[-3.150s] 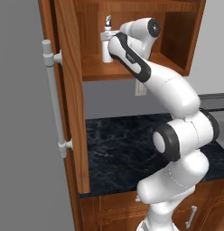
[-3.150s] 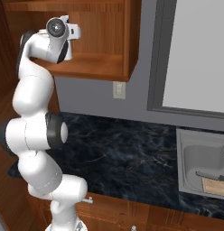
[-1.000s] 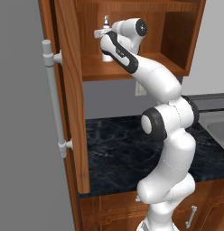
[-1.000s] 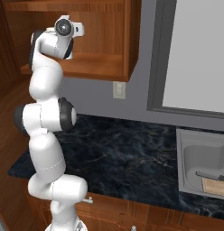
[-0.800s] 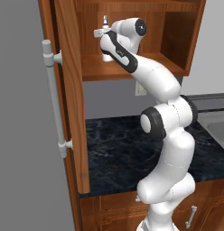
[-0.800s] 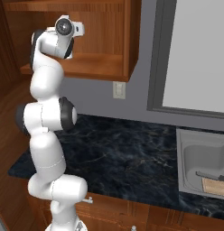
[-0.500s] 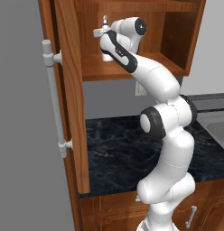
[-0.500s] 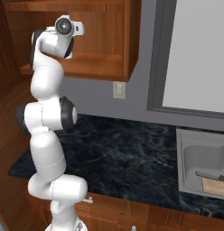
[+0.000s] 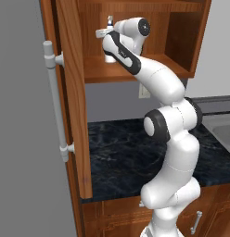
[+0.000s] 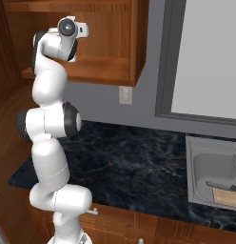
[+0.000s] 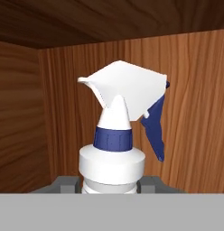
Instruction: Move the cutting board and knife to the sink. Then move spray from the cabinet to the counter.
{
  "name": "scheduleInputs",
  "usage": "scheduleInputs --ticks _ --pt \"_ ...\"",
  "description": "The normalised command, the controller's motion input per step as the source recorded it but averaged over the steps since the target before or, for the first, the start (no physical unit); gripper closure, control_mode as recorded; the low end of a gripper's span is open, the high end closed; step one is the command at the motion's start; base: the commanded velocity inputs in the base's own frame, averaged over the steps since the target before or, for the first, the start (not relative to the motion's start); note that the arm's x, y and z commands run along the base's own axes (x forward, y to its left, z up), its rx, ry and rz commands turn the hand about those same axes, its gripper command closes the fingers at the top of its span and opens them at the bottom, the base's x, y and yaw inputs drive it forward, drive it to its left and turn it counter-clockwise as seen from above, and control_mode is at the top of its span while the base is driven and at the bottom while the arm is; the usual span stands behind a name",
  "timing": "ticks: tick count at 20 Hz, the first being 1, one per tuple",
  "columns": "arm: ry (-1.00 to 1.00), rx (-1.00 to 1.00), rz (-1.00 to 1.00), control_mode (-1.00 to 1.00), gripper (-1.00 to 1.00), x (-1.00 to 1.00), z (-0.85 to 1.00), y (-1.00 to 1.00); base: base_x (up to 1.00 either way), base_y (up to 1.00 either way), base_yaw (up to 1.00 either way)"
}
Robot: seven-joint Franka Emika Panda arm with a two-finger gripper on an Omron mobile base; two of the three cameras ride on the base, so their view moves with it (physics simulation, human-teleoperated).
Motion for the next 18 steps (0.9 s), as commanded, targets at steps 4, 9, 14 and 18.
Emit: scheduleInputs --ticks 4,9,14,18 --pt "0.00 0.00 0.00 -1.00 1.00 0.00 0.00 0.01 0.00 0.00 0.00" --pt "0.00 0.00 -0.01 -1.00 1.00 0.00 0.00 0.03 0.00 0.00 0.00" --pt "-0.05 0.00 -0.03 -1.00 1.00 0.00 0.01 0.07 0.00 0.00 0.00" --pt "-0.04 0.00 -0.04 -1.00 1.00 0.00 0.02 0.07 0.00 0.00 0.00"
